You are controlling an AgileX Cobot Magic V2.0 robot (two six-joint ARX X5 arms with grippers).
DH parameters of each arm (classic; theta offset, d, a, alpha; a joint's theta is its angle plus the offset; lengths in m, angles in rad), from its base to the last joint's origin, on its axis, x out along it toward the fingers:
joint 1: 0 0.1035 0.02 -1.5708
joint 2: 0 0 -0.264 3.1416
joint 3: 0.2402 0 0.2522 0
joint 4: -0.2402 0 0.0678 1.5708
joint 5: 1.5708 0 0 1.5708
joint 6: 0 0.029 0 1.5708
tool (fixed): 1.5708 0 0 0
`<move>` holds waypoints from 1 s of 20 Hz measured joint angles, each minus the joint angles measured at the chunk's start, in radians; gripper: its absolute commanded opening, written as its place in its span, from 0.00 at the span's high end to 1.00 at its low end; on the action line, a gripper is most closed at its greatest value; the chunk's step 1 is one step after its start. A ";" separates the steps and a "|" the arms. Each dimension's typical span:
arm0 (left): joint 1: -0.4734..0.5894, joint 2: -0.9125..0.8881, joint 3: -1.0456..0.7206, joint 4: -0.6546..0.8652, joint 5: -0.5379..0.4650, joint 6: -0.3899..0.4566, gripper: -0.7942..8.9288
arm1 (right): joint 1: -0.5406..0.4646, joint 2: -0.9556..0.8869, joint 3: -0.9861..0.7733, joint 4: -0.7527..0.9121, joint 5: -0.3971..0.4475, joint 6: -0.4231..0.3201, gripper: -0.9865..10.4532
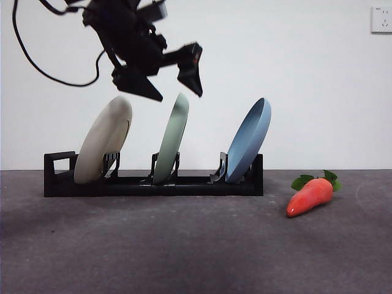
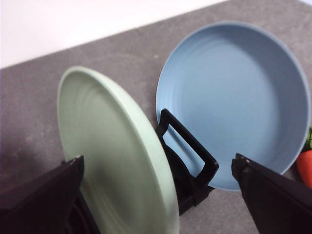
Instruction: Take the green plate from the plate rack,put the plate on the table,take the carrot from the table,put the carrot in the plate
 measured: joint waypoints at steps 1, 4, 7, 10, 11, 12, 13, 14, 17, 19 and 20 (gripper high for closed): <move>0.000 0.012 0.000 0.012 -0.001 0.000 0.38 | 0.000 0.000 0.000 0.000 0.000 0.000 0.34; -0.003 0.024 0.000 0.015 -0.002 0.000 0.64 | 0.000 0.000 0.000 0.000 0.000 0.000 0.34; -0.011 0.026 0.000 0.016 0.003 0.000 0.84 | 0.000 0.000 0.000 0.000 0.000 0.000 0.34; -0.012 0.026 0.000 0.012 0.005 -0.007 0.84 | 0.000 0.000 0.000 0.000 0.000 0.000 0.34; -0.012 0.026 0.000 0.004 0.008 -0.009 0.84 | 0.000 0.000 0.000 0.000 0.000 0.000 0.34; -0.012 0.026 0.000 -0.002 0.019 -0.016 0.88 | 0.000 0.000 0.000 0.000 0.000 0.000 0.34; -0.012 0.026 0.000 -0.002 0.034 -0.021 0.92 | 0.000 0.000 0.000 0.000 0.000 0.000 0.34; -0.011 0.026 0.000 -0.004 0.053 -0.039 0.93 | 0.000 0.000 0.000 0.000 0.000 0.000 0.34; -0.015 0.027 0.000 -0.013 0.074 -0.079 0.93 | 0.000 0.000 0.000 0.000 0.000 0.000 0.34; -0.015 0.027 0.000 -0.013 0.089 -0.087 0.93 | 0.000 0.000 0.000 0.000 0.000 0.000 0.34; -0.015 0.027 0.000 -0.013 0.090 -0.098 0.93 | 0.000 0.000 0.000 0.000 0.000 0.000 0.34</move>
